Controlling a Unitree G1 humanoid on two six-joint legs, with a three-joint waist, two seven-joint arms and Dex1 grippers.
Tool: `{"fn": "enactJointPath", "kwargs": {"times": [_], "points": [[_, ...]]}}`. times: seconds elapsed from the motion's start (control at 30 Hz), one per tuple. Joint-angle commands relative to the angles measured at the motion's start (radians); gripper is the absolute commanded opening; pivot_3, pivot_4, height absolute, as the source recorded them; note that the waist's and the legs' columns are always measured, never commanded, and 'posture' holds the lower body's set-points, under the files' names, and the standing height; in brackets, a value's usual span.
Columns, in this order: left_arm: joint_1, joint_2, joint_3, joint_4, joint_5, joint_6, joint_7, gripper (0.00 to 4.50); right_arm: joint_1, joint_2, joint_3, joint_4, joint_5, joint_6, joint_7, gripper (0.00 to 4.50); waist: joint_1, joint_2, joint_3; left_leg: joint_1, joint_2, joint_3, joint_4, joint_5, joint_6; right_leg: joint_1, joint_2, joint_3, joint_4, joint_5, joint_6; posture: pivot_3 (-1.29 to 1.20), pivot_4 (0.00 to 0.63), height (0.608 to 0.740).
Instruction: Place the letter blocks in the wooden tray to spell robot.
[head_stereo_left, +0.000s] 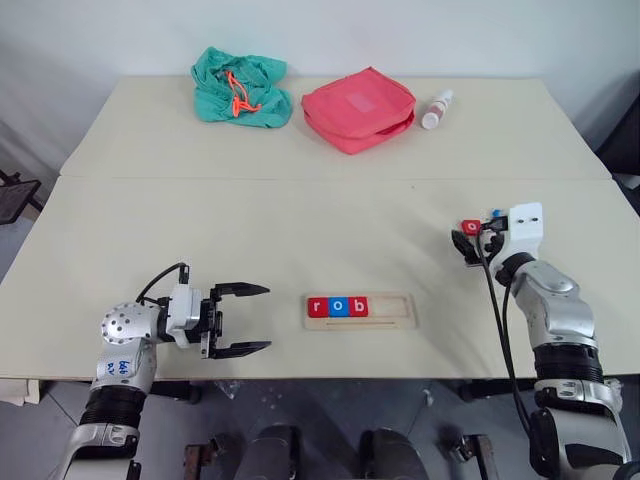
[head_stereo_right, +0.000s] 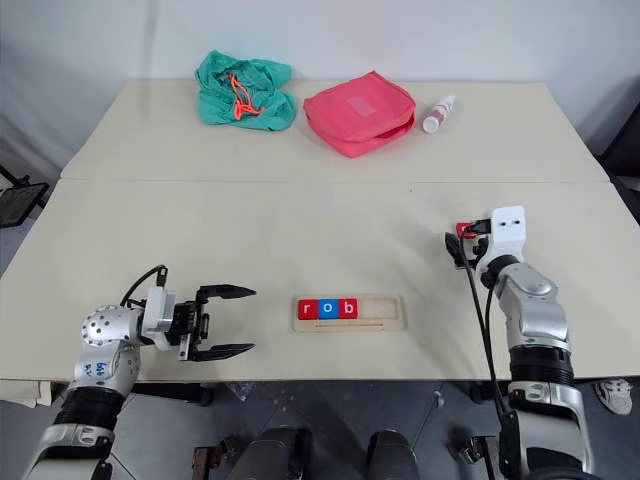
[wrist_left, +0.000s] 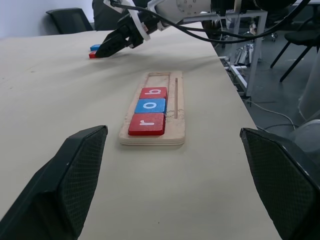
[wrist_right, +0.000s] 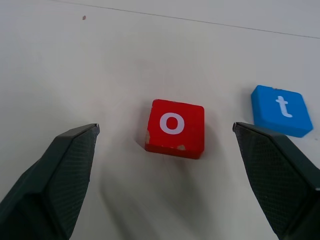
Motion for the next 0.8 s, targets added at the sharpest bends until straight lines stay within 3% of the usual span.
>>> {"fn": "enactJointPath", "kwargs": {"times": [0.03,0.23,0.33,0.5,0.57,0.6,0.7,0.8], "points": [[0.013,0.011,0.019,-0.042,-0.012,0.003,0.009,4.5,-0.034,0.004,0.001,0.045,-0.007,-0.052,0.001,4.48,0.0,0.0,0.0,0.0,0.0,0.0,0.0,0.0,0.0,0.0,0.0,0.0,0.0,0.0,0.0,0.0,0.15,0.74],[0.013,0.009,0.019,-0.044,-0.009,0.0,0.017,4.5,-0.084,0.033,-0.003,0.163,-0.006,-0.075,-0.018,4.48,-0.007,0.0,0.0,0.0,0.0,0.0,0.0,0.0,0.0,0.0,0.0,0.0,0.0,0.0,0.0,0.0,0.15,0.74],[0.013,0.008,0.018,-0.046,-0.009,0.001,0.019,4.5,-0.094,0.041,-0.006,0.181,-0.007,-0.091,-0.031,3.92,-0.01,0.0,0.0,0.0,0.0,0.0,0.0,0.0,0.0,0.0,0.0,0.0,0.0,0.0,0.0,0.0,0.15,0.74],[0.012,0.008,0.018,-0.045,-0.009,0.002,0.021,4.5,-0.088,0.044,-0.005,0.164,-0.008,-0.093,-0.036,2.24,-0.01,0.0,0.0,0.0,0.0,-0.001,0.0,0.0,0.0,0.0,0.0,0.0,0.001,0.0,0.0,0.0,0.15,0.74],[0.012,0.007,0.018,-0.044,-0.009,0.002,0.021,4.5,-0.059,0.041,-0.007,0.117,-0.01,-0.09,-0.045,1.57,-0.01,0.0,0.0,0.0,0.0,-0.001,0.0,0.0,0.0,0.0,0.0,0.0,0.001,0.0,0.0,0.0,0.15,0.74],[0.01,0.008,0.018,-0.041,-0.008,0.0,0.02,4.5,-0.044,0.038,-0.007,0.086,-0.012,-0.086,-0.051,1.45,-0.01,0.0,0.0,0.0,0.0,-0.002,0.0,0.0,0.0,0.0,0.0,0.0,0.001,0.0,0.0,0.0,0.15,0.74],[0.007,0.01,0.017,-0.037,-0.013,0.005,0.01,4.5,0.034,0.036,-0.018,-0.103,0.006,-0.023,-0.068,1.47,-0.008,0.0,0.0,0.0,0.0,-0.002,0.0,0.0,0.0,0.0,0.0,0.0,0.001,0.0,0.0,0.0,0.15,0.74],[-0.001,0.02,0.016,-0.019,-0.018,0.009,-0.02,4.5,0.196,0.043,-0.035,-0.435,0.054,0.119,-0.084,1.47,0.0,0.001,0.0,-0.001,0.0,-0.002,-0.001,0.0,0.0,-0.001,0.0,0.0,0.001,0.0,0.0,0.0,0.15,0.74]]}}
